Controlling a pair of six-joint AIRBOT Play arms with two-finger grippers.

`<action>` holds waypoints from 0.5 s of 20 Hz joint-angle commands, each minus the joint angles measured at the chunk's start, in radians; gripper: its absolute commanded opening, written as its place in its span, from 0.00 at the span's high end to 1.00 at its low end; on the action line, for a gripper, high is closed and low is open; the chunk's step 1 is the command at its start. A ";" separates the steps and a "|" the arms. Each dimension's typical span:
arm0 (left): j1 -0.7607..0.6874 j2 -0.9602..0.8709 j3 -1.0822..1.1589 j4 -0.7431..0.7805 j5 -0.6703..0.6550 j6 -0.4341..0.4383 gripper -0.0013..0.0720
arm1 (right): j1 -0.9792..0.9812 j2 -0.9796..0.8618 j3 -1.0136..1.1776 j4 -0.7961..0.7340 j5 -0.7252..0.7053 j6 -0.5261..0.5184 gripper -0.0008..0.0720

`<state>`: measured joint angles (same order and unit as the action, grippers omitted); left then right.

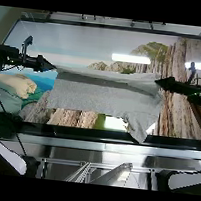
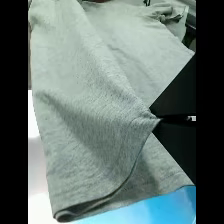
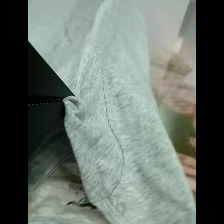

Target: Fold the shirts.

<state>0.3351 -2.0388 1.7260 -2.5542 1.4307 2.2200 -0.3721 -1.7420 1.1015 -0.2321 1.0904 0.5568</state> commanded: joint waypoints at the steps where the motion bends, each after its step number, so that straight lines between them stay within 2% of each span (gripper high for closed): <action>1: 0.000 -0.005 -0.075 0.050 -0.045 -0.014 0.95 | -0.001 -0.025 -0.080 -0.053 -0.017 0.003 0.98; 5: 0.000 -0.005 -0.185 0.050 -0.010 -0.002 0.95 | 0.000 -0.036 -0.097 -0.047 -0.016 0.000 0.98; 10: -0.002 -0.004 -0.197 0.050 0.056 -0.005 0.96 | 0.000 -0.036 -0.097 -0.034 -0.015 0.000 0.98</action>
<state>0.3336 -2.0426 1.5436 -2.5084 1.4475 2.2139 -0.3725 -1.7767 1.0080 -0.2691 1.0752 0.5579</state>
